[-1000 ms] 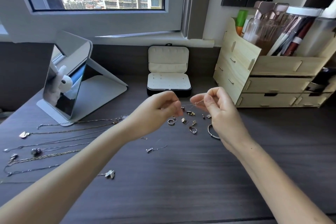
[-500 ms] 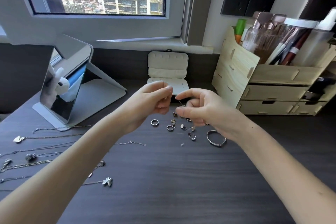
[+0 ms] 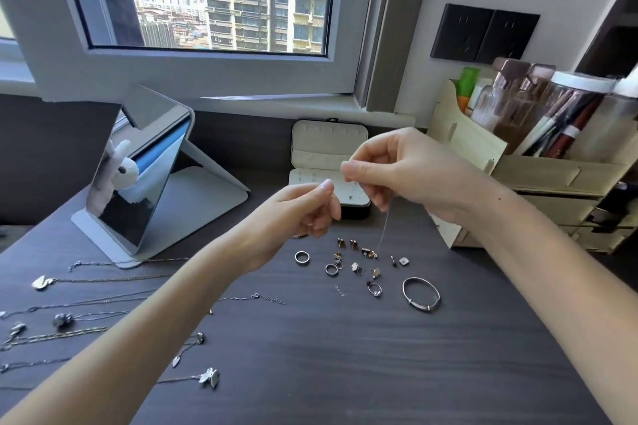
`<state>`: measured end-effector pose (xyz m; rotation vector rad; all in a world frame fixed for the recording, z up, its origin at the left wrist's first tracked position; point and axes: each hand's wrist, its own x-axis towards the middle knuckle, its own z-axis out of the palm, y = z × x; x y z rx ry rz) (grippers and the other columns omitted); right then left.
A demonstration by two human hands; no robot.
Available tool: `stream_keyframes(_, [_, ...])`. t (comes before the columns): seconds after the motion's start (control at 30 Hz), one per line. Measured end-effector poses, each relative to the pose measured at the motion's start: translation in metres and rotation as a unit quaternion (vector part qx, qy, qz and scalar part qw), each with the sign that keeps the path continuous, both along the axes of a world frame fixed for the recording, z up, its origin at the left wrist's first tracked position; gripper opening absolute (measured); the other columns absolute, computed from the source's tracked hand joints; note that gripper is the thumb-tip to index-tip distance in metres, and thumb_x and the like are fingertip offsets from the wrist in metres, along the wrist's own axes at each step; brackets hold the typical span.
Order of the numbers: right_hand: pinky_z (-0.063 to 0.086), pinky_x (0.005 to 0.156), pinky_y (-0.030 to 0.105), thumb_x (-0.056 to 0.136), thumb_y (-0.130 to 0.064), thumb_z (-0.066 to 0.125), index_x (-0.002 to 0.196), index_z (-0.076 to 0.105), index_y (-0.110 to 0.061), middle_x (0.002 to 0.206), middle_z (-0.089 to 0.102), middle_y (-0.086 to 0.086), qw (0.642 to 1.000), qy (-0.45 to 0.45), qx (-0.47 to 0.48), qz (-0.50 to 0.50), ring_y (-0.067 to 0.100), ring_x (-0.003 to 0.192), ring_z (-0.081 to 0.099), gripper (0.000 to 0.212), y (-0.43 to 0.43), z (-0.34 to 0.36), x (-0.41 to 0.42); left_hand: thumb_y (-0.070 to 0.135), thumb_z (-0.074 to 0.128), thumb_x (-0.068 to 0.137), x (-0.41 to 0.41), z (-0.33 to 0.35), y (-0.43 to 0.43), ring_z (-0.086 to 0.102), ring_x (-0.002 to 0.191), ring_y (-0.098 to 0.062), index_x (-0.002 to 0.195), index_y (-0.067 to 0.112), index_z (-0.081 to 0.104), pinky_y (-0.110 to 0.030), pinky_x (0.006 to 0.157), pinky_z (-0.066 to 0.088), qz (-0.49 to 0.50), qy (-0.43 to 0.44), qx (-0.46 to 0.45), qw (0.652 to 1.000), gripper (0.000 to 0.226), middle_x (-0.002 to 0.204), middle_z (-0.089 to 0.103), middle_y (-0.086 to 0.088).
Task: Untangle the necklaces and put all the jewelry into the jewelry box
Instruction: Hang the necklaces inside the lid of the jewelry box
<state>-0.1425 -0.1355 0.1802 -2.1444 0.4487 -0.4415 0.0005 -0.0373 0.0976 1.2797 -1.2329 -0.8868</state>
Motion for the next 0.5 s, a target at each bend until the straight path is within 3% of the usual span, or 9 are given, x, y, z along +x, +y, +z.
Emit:
stream_keyframes(0.17, [0.044, 0.046, 0.023, 0.085, -0.020, 0.068, 0.072, 0.067, -0.008, 0.048, 0.054, -0.003, 1.000, -0.018, -0.018, -0.004, 0.013, 0.048, 0.048, 0.017, -0.014, 0.025, 0.013, 0.040, 0.043, 0.095, 0.011, 0.003, -0.013, 0.061, 0.076, -0.014, 0.078, 0.012, 0.062, -0.029, 0.079, 0.045, 0.021, -0.011, 0.013, 1.000, 0.038, 0.076, 0.064, 0.000])
stream_keyframes(0.23, [0.046, 0.048, 0.022, 0.085, -0.022, 0.068, 0.076, 0.069, -0.007, 0.049, 0.054, -0.004, 0.999, -0.029, -0.036, -0.016, 0.011, 0.048, 0.049, 0.018, -0.022, 0.037, 0.020, 0.032, 0.050, 0.095, 0.018, 0.004, -0.024, 0.062, 0.080, -0.008, 0.078, 0.015, 0.064, -0.024, 0.081, 0.045, 0.078, -0.067, 0.029, 0.994, 0.028, 0.078, 0.066, 0.008])
stream_keyframes(0.3, [0.046, 0.049, 0.021, 0.085, -0.024, 0.068, 0.081, 0.070, -0.006, 0.051, 0.054, -0.004, 0.997, -0.041, -0.049, -0.030, 0.009, 0.049, 0.049, 0.019, -0.031, 0.047, 0.031, 0.024, 0.055, 0.091, 0.032, 0.002, -0.041, 0.059, 0.077, -0.007, 0.078, 0.018, 0.063, -0.021, 0.071, 0.042, 0.162, -0.149, 0.035, 0.975, 0.016, 0.076, 0.063, 0.011])
stream_keyframes(0.4, [0.047, 0.051, 0.022, 0.086, -0.025, 0.067, 0.082, 0.069, -0.008, 0.053, 0.054, -0.003, 0.995, -0.051, -0.067, -0.046, 0.010, 0.049, 0.049, 0.018, -0.049, 0.058, 0.052, 0.011, 0.051, 0.089, 0.061, -0.007, -0.078, 0.058, 0.091, -0.018, 0.087, 0.019, 0.063, -0.027, 0.076, 0.042, 0.272, -0.314, 0.034, 0.909, 0.015, 0.097, 0.063, 0.002])
stream_keyframes(0.5, [0.042, 0.051, 0.025, 0.087, -0.025, 0.066, 0.080, 0.068, -0.007, 0.055, 0.054, 0.001, 0.992, -0.066, -0.084, -0.072, 0.011, 0.048, 0.046, 0.019, -0.073, 0.065, 0.075, 0.011, 0.044, 0.089, 0.086, -0.016, -0.116, 0.047, 0.112, -0.026, 0.117, 0.020, 0.059, -0.033, 0.089, 0.032, 0.311, -0.520, 0.069, 0.793, 0.033, 0.121, 0.055, 0.001])
